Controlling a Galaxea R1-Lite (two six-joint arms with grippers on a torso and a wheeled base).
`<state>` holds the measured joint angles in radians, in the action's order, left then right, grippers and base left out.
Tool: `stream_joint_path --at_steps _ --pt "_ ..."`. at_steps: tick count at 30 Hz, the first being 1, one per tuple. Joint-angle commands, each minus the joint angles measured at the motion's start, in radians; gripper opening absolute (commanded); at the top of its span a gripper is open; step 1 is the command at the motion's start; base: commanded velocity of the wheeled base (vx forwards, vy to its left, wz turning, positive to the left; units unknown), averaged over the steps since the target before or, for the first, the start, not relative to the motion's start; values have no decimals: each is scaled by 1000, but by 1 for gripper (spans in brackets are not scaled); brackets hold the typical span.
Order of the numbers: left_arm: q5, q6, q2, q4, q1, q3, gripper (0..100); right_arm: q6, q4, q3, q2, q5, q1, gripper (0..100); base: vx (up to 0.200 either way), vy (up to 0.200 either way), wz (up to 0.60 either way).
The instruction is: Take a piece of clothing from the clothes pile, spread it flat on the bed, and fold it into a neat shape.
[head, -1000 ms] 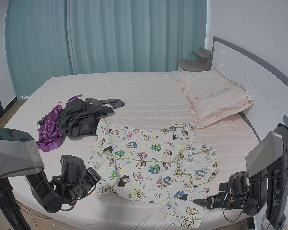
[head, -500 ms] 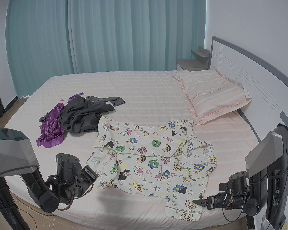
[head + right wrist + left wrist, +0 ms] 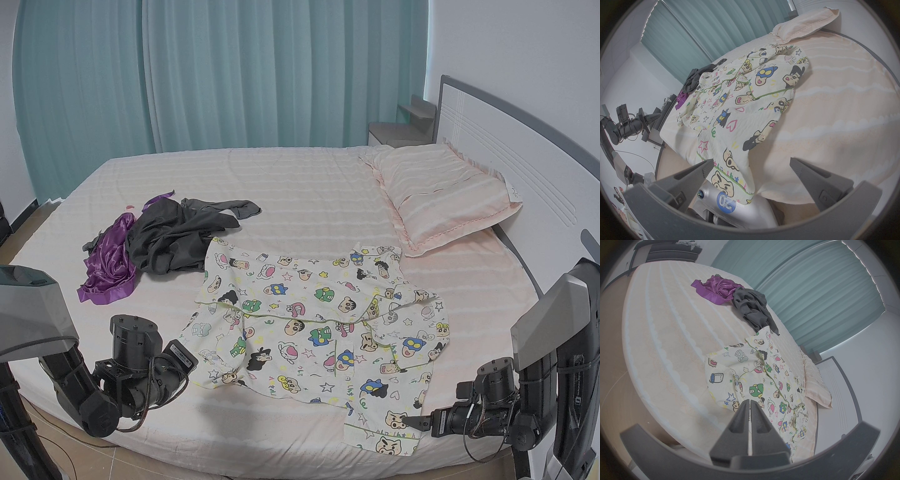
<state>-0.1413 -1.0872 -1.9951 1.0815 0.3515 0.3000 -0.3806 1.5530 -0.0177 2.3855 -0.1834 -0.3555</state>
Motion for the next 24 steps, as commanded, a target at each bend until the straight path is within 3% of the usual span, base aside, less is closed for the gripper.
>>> stream_joint_path --at_steps 1,17,24 --pt "9 0 -4 2 -11 1 0 0 13 5 0 -1 0 100 0 200 0" --pt "51 0 -5 2 -71 1 0 -1 13 1 -6 -1 3 100 0 200 0" --pt "49 6 -1 6 -62 -4 0 0 13 -1 -9 1 3 100 0 0 0"
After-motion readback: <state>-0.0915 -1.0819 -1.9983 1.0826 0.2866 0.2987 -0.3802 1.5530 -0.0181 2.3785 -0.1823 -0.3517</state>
